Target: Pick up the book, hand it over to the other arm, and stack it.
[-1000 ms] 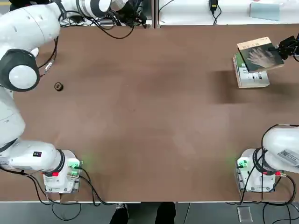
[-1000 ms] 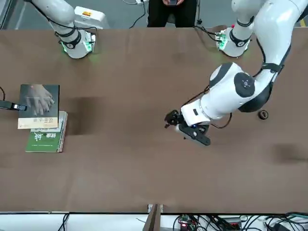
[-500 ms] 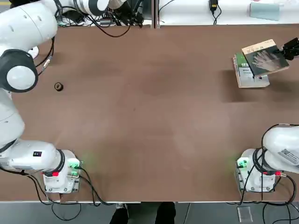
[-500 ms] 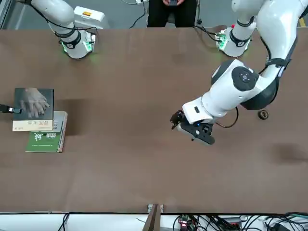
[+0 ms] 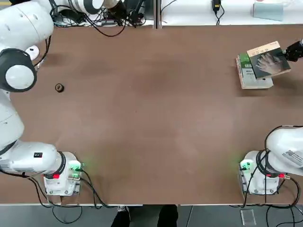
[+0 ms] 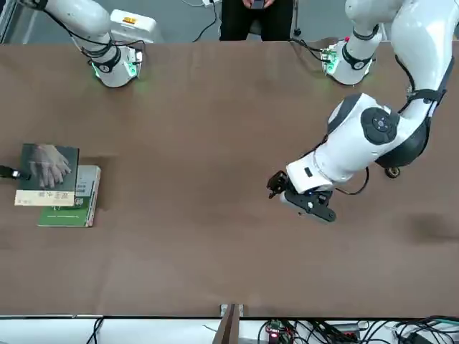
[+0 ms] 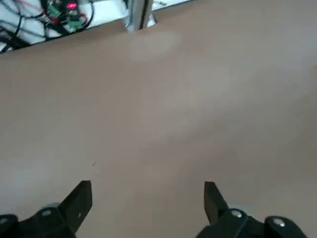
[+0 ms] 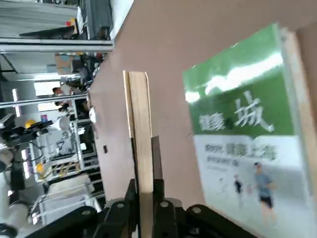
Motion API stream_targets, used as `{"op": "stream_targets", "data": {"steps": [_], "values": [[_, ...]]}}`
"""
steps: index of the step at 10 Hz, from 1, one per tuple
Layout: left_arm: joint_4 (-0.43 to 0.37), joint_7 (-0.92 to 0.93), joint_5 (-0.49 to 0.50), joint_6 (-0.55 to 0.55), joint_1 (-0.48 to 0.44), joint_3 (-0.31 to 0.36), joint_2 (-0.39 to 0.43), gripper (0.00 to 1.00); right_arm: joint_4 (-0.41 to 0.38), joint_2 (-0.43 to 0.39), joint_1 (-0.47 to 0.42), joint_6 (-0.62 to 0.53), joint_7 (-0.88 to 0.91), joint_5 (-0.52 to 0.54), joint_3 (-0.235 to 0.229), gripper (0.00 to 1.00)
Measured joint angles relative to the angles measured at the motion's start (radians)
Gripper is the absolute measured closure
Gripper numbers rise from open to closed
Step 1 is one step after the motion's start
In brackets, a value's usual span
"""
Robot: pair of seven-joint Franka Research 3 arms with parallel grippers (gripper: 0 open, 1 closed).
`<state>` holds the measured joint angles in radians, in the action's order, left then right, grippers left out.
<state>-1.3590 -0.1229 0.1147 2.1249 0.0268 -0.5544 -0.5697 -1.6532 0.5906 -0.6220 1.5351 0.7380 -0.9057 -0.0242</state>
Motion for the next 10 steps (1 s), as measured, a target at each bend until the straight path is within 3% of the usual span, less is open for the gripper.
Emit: {"op": "stream_targets", "data": {"steps": [4, 7, 10], "values": [[-0.004, 0.007, 0.000, -0.125, 0.004, 0.079, 0.020, 0.00, 0.035, 0.036, -0.001, 0.053, 0.032, 0.016, -0.004, 0.85], [-0.005, 0.049, 0.000, -0.222, 0.043, 0.195, 0.055, 0.00, 0.041, 0.052, -0.001, 0.105, 0.079, 0.027, -0.005, 0.85], [-0.007, 0.170, 0.000, -0.251, 0.056, 0.275, 0.094, 0.00, 0.042, 0.059, -0.001, 0.135, 0.112, 0.033, -0.005, 0.85]]}}
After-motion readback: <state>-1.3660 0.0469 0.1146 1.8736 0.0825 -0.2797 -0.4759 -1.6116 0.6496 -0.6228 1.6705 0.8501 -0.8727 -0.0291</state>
